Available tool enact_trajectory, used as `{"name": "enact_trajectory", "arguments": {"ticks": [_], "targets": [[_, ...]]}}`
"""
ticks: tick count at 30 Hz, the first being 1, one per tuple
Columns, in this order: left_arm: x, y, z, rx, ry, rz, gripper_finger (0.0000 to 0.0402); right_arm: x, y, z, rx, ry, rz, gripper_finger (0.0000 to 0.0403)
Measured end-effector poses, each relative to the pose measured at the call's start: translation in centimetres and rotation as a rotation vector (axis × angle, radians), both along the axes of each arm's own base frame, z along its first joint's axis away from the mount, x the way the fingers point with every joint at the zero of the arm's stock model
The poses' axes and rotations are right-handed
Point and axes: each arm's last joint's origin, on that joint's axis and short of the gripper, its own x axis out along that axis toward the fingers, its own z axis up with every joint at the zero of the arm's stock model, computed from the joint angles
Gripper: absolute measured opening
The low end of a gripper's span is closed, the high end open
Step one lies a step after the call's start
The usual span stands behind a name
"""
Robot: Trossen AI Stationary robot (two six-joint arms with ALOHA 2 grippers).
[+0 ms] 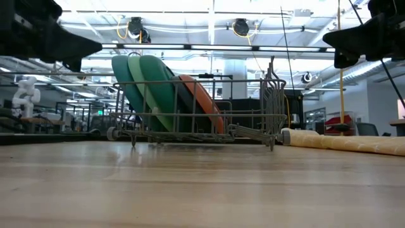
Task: Sort dishes
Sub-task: Return to Home Position
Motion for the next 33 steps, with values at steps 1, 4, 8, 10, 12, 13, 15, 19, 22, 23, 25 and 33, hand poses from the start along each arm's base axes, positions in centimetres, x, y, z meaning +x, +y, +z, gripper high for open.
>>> {"name": "enact_trajectory", "arguments": {"ticks": [1,4,8,10,12,13,15,19,22,23,25,33], "targets": [[0.1,0.2,0.1,-0.008,-0.011,0.001,0.0004,0.0,0.0,0.0,-0.001,0.003,-0.002,0.0],[0.3,0.8,0.1,-0.006,-0.008,-0.006,0.0004,0.0,0.0,0.0,-0.007,0.003,-0.004,0.0],[0.4,1.6,0.0,-0.022,-0.003,-0.02,0.0004,0.0,-0.1,0.0,-0.01,0.003,-0.013,0.0],[0.5,2.0,-0.1,-0.03,0.006,-0.009,0.0004,0.1,-0.2,0.0,0.002,0.004,-0.025,0.0],[0.5,2.4,-0.1,-0.045,0.006,0.0,0.0004,0.1,-0.4,-0.1,0.018,0.005,-0.037,0.0],[0.5,2.5,-0.1,-0.047,0.006,-0.004,0.0004,0.1,-0.5,-0.1,0.025,0.005,-0.04,0.0],[0.5,2.7,-0.1,-0.056,0.006,-0.007,0.0004,0.2,-0.6,-0.1,0.038,0.004,-0.035,0.0],[0.5,3.0,-0.1,-0.069,0.005,0.01,0.0004,0.2,-0.9,-0.4,0.067,0.036,-0.059,0.0],[0.5,3.2,-0.1,-0.067,0.0,0.025,0.0004,0.3,-1.0,-0.4,0.072,0.039,-0.075,0.0],[0.5,3.3,-0.1,-0.066,-0.003,0.031,0.0004,0.3,-1.1,-0.4,0.067,0.034,-0.08,0.0],[0.5,3.4,0.0,-0.063,-0.009,0.04,0.0004,0.3,-1.2,-0.3,0.055,0.033,-0.096,0.0],[0.4,3.5,-0.1,-0.062,-0.004,0.049,0.0004,0.4,-1.6,-1.0,0.115,0.091,-0.118,0.0]]}}
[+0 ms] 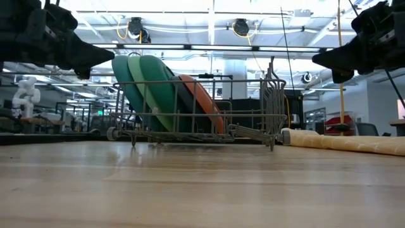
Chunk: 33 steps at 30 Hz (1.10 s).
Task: Sort dishes
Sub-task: Return to Home Position
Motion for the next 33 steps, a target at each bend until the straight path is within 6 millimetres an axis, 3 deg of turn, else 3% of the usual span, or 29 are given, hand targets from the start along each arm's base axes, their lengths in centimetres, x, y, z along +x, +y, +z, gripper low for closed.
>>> {"name": "enact_trajectory", "arguments": {"ticks": [13,33], "targets": [[-0.05,0.29,-0.31,0.0,0.031,0.104,0.0018,-0.01,-0.1,-0.03,-0.026,0.007,-0.036,0.0],[-0.09,0.3,-0.98,-0.007,0.098,0.109,0.0022,-0.06,-0.31,-0.29,-0.092,0.045,-0.108,0.0]]}}
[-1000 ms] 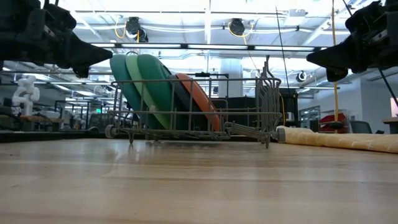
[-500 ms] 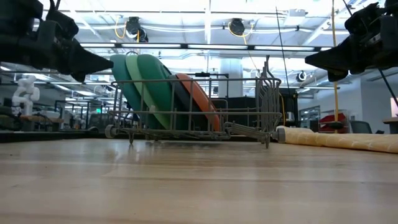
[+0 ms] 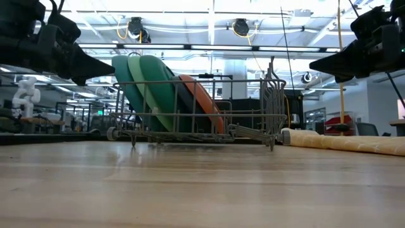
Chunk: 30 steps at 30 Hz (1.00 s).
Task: Sort dishes
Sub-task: Return to Home Position
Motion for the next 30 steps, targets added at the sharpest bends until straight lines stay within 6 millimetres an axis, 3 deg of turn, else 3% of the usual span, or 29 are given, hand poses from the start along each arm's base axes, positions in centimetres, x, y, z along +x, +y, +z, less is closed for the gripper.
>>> {"name": "enact_trajectory", "arguments": {"ticks": [30], "targets": [[0.0,0.0,0.01,-0.001,-0.001,0.0,0.0022,0.0,0.0,0.0,0.015,-0.004,0.0,0.0]]}}
